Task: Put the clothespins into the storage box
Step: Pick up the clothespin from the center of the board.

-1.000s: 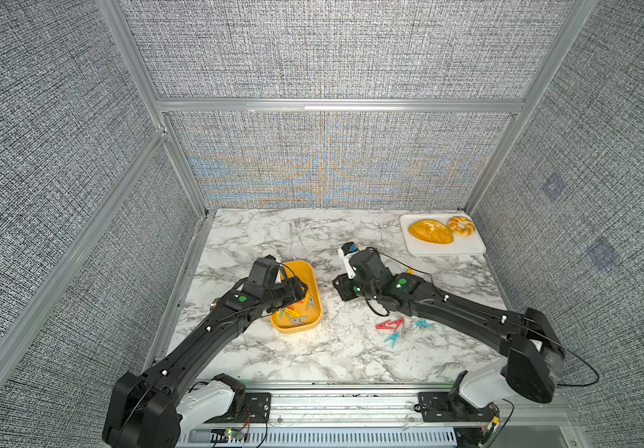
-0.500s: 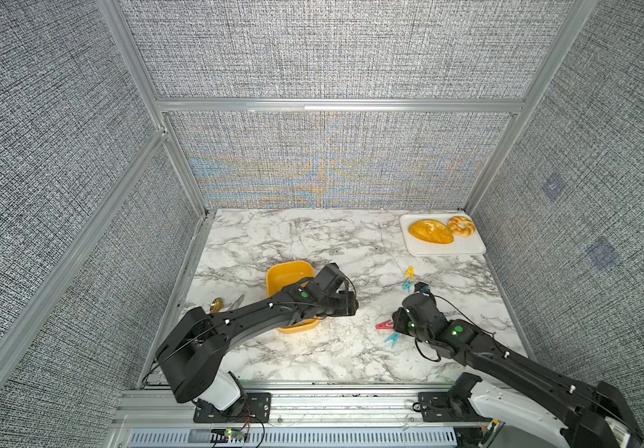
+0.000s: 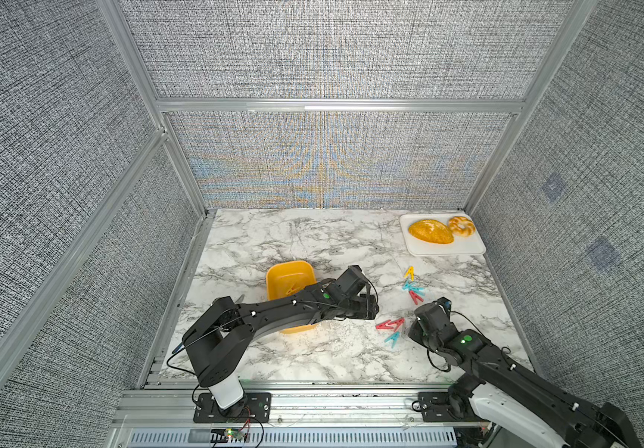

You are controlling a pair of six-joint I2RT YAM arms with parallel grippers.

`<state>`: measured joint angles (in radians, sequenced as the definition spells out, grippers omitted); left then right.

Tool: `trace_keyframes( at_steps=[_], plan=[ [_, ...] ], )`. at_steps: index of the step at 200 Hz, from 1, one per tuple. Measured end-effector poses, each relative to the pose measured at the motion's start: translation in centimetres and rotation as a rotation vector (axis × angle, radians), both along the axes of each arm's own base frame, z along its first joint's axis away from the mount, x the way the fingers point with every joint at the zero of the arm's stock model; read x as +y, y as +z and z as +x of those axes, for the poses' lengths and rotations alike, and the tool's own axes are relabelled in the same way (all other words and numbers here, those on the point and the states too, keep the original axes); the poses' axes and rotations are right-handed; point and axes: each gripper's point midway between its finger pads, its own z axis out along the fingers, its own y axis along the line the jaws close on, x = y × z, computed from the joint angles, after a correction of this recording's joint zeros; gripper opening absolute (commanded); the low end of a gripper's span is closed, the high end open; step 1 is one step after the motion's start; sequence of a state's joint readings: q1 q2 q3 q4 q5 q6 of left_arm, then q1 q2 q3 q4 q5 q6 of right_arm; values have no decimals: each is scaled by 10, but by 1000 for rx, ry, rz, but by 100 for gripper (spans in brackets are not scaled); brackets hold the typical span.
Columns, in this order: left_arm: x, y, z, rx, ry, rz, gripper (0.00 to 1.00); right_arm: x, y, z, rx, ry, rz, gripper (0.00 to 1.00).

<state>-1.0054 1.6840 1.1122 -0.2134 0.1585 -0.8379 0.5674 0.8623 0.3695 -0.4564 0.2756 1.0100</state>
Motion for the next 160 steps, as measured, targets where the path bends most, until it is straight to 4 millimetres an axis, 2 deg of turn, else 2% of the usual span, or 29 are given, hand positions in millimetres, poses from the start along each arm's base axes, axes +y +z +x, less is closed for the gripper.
trace_keyframes(
  at_steps=[137, 160],
  plan=[
    [2, -2, 0, 1, 1, 8, 72, 4, -17, 14, 29, -5, -4, 31],
    [3, -2, 0, -2, 4, 12, 72, 4, -22, 15, 36, 8, -12, 28]
  ],
)
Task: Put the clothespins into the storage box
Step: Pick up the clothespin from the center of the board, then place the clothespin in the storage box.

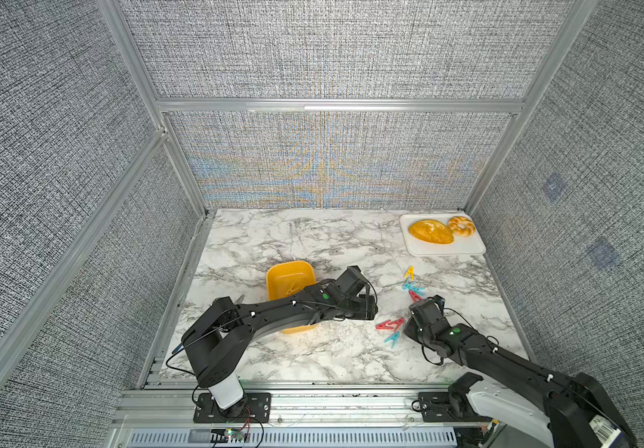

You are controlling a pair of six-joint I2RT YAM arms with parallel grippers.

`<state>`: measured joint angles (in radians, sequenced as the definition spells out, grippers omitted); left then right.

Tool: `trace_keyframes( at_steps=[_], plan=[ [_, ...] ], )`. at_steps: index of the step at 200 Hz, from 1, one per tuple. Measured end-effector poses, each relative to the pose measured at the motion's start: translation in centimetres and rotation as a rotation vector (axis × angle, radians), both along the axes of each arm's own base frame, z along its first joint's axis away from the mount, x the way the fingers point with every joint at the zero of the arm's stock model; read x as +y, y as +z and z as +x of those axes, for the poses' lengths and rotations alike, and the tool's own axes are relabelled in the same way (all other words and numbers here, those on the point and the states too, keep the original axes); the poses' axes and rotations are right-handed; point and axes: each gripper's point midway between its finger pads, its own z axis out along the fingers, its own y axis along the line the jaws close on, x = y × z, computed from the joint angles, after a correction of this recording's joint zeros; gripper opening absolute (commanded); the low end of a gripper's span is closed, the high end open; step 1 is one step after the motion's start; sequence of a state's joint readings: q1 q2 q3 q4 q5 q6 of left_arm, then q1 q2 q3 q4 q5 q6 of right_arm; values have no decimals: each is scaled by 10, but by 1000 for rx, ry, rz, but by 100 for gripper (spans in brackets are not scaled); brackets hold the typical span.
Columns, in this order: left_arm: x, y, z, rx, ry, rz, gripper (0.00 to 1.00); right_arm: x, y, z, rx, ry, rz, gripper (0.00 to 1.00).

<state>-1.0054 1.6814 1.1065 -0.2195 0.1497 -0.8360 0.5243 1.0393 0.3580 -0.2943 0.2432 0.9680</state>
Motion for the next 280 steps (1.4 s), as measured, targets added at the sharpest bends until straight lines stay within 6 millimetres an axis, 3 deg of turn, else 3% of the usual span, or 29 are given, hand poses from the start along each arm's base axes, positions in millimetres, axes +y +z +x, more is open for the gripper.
trace_keyframes(
  at_steps=[62, 73, 110, 145, 171, 184, 225, 253, 280],
  plan=[
    [4, 3, 1, -13, 10, 8, 72, 2, -2, 3, -2, 14, 4, 0],
    [6, 7, 1, -19, 10, 6, 72, 2, 3, 2, -9, 15, 8, 0],
    [22, 26, 11, -58, 44, -2, 73, 7, 50, 14, -132, 32, 51, 0],
    [63, 43, 33, -86, 143, -17, 73, 34, 97, 34, -239, 156, 118, 0],
    [105, 53, 44, -108, 237, -12, 74, 81, 119, 53, -274, 316, 202, 0],
    [129, 58, 45, -123, 289, -4, 76, 115, 130, 63, -275, 410, 232, 0],
    [196, 74, 35, -177, 441, 6, 81, 263, 189, 88, -368, 745, 300, 0],
    [231, 85, 24, -220, 525, 12, 83, 336, 197, 98, -396, 879, 286, 27],
    [249, 86, 14, -228, 564, 27, 84, 364, 183, 114, -387, 918, 247, 36]
  ],
)
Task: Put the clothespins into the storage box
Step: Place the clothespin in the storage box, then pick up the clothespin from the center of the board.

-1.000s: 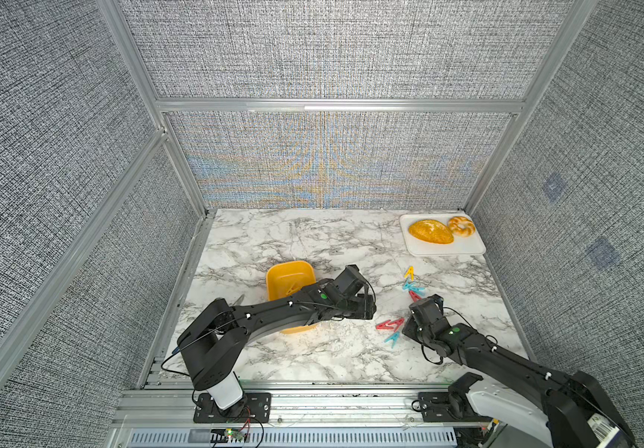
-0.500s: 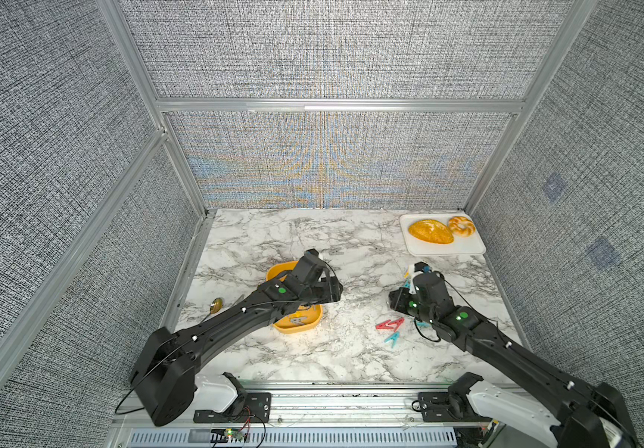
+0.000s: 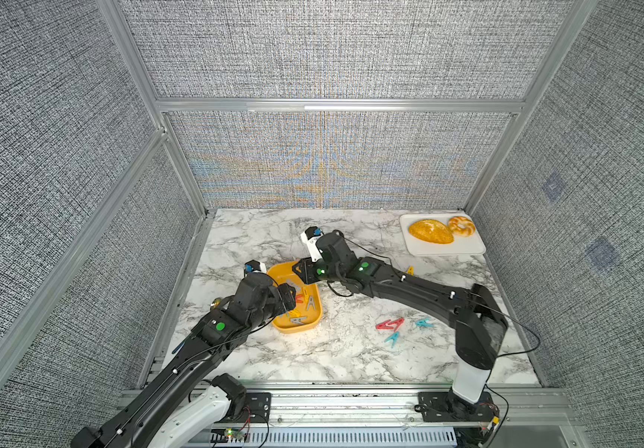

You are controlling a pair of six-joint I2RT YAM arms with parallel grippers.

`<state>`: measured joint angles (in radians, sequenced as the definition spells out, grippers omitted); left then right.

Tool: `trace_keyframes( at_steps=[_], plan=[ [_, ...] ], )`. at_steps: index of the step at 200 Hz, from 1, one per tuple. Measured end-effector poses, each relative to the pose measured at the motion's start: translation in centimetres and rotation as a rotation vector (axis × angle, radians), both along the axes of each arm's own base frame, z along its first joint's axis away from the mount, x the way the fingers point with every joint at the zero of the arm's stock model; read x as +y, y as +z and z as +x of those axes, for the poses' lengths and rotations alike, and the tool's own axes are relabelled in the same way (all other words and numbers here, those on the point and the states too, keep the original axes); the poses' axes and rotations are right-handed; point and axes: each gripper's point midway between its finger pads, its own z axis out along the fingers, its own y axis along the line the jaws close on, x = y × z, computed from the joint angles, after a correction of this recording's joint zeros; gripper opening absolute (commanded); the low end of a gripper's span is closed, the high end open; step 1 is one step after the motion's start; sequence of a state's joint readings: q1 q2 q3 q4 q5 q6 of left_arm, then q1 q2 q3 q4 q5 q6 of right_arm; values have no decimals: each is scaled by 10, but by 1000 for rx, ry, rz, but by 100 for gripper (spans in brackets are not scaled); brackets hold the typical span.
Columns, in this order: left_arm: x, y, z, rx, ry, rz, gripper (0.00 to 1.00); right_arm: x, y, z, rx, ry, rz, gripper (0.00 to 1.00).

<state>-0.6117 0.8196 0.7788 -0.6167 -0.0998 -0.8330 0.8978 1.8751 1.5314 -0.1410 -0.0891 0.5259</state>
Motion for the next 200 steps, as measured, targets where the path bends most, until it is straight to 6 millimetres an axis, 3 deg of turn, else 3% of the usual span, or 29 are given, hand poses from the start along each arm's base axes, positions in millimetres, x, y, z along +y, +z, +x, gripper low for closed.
trace_keyframes(
  at_steps=[19, 40, 85, 118, 154, 200],
  plan=[
    [5, -5, -3, 17, 14, 12, 84, 1, -8, 4, 5, 3, -25, 38],
    [2, -15, 0, 48, 8, 27, 82, -14, -11, 8, 8, -9, -39, 37],
    [-36, -40, 13, 157, -109, 17, 75, -108, -27, 13, 42, -169, -76, 29],
    [-78, -52, 15, 192, -231, 14, 75, -170, -54, -24, 117, -258, -111, 27],
    [-119, -61, 15, 201, -327, 13, 74, -222, -89, -75, 214, -354, -136, 27],
    [-145, -71, 13, 211, -379, 12, 74, -257, -123, -128, 308, -418, -159, 32]
  ],
)
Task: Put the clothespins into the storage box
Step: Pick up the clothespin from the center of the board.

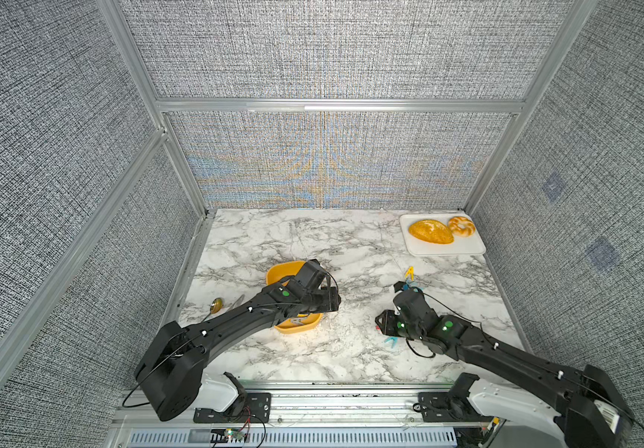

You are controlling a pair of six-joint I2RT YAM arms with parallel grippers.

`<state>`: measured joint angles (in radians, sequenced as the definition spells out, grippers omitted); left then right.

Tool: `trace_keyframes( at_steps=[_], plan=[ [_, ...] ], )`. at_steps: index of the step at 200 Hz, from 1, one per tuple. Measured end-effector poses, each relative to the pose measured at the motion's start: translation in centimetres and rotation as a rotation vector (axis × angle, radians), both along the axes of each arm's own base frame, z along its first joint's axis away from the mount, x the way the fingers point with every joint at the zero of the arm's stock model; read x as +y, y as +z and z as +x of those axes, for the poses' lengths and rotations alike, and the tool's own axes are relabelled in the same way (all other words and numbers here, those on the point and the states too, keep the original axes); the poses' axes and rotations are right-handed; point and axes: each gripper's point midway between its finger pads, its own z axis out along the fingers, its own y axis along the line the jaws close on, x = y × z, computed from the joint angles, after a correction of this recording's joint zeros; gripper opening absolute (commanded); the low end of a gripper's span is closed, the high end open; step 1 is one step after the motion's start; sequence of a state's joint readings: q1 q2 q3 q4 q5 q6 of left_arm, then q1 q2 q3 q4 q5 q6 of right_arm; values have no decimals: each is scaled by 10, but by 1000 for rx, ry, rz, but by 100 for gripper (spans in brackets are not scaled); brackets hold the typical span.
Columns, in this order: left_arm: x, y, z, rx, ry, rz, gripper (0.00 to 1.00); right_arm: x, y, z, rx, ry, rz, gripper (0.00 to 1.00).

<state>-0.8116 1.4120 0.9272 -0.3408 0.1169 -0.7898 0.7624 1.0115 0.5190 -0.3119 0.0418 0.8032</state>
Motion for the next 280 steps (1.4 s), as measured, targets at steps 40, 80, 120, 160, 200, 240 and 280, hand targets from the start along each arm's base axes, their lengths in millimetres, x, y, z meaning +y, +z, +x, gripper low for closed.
trace_keyframes(
  at_steps=[40, 80, 120, 160, 200, 240, 280],
  plan=[
    [-6, 3, 0, -2, -12, -17, 74, -19, -35, -28, 89, -36, -40, 33],
    [-5, 10, -1, -16, -10, -29, 74, -25, -47, -37, 122, -53, -71, 33],
    [-1, 9, -1, -25, 0, -21, 74, -30, -41, -37, 106, -69, -83, 33],
    [-1, 8, -1, -23, 1, -18, 74, -38, -51, -39, 119, -84, -127, 32],
    [-1, 9, -1, -25, 1, -19, 74, -43, -62, -40, 134, -95, -162, 32],
    [0, 9, -2, -25, 1, -19, 74, -37, -63, -29, 102, -107, -156, 28],
    [1, 8, -3, -25, 2, -18, 74, -37, -64, -24, 91, -119, -160, 9]
  ],
)
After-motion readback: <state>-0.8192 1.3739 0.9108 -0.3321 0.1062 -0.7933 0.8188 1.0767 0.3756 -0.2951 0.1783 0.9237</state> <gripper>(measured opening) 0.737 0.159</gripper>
